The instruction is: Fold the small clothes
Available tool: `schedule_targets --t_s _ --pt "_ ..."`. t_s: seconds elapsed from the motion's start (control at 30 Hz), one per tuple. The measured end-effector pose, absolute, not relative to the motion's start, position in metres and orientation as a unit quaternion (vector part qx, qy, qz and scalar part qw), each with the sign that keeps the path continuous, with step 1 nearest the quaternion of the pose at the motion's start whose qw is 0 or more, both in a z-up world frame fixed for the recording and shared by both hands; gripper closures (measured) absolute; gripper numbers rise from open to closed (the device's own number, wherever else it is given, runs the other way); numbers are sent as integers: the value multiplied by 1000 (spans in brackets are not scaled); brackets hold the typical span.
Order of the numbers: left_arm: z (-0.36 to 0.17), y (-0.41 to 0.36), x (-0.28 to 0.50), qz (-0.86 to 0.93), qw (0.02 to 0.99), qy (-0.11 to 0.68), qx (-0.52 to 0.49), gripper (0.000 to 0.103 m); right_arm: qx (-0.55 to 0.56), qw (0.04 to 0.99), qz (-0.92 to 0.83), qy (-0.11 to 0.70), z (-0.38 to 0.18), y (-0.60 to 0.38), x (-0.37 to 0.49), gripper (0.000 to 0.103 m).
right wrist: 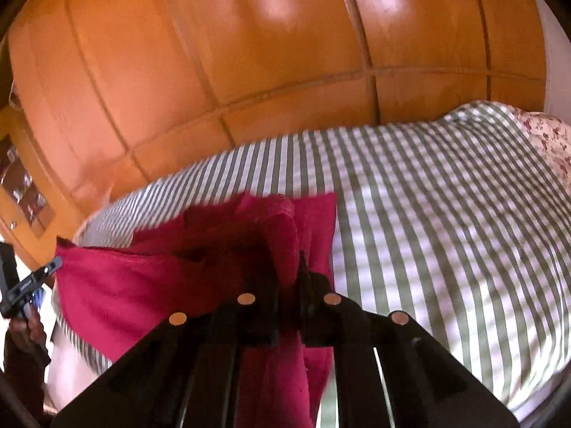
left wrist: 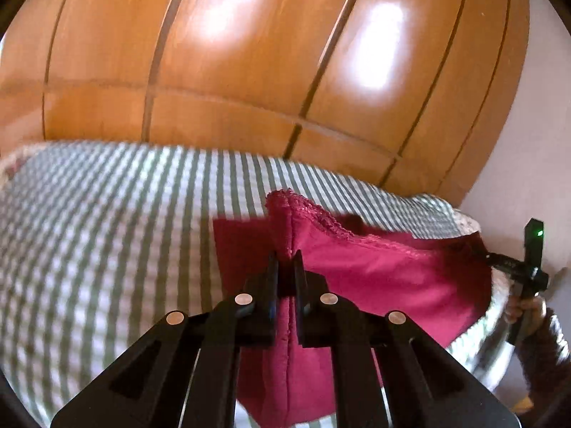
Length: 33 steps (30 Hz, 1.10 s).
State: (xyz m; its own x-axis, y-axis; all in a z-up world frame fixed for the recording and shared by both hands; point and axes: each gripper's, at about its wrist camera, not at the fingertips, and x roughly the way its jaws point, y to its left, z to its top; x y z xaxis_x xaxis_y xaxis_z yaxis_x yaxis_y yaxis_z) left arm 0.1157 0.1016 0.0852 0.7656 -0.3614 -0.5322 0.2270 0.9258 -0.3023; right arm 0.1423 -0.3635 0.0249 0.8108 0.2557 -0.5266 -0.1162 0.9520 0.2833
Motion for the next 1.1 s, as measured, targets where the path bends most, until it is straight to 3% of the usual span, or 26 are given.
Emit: schedule_targets --t_s 0.23,0.5,0.57,0.6,0.63,0.67,0.73,0.97,1.1 --pt "74 95 199 -101 937 319 -95 97 128 942 59 303 22 -359 242 96" --pt "7 86 270 -33 911 401 -86 97 115 916 9 384 -45 -348 322 96" --pt "-12 86 278 -15 899 429 -84 97 112 914 9 389 -57 -349 325 88" --pt "-17 86 279 -4 895 437 -82 93 116 916 10 385 -56 -350 322 84" --pt "-17 88 278 3 895 438 -83 81 123 917 17 378 -53 -352 316 72" --pt "-12 89 274 13 898 430 -87 60 123 922 22 366 -46 -353 308 64" --pt "2 92 260 25 911 399 -99 43 109 933 24 341 -32 -352 289 55" --pt "31 56 187 -51 939 333 -68 43 73 934 151 316 -11 -328 187 55" --pt "4 37 182 -64 926 371 -41 43 56 908 195 366 -44 -314 151 51"
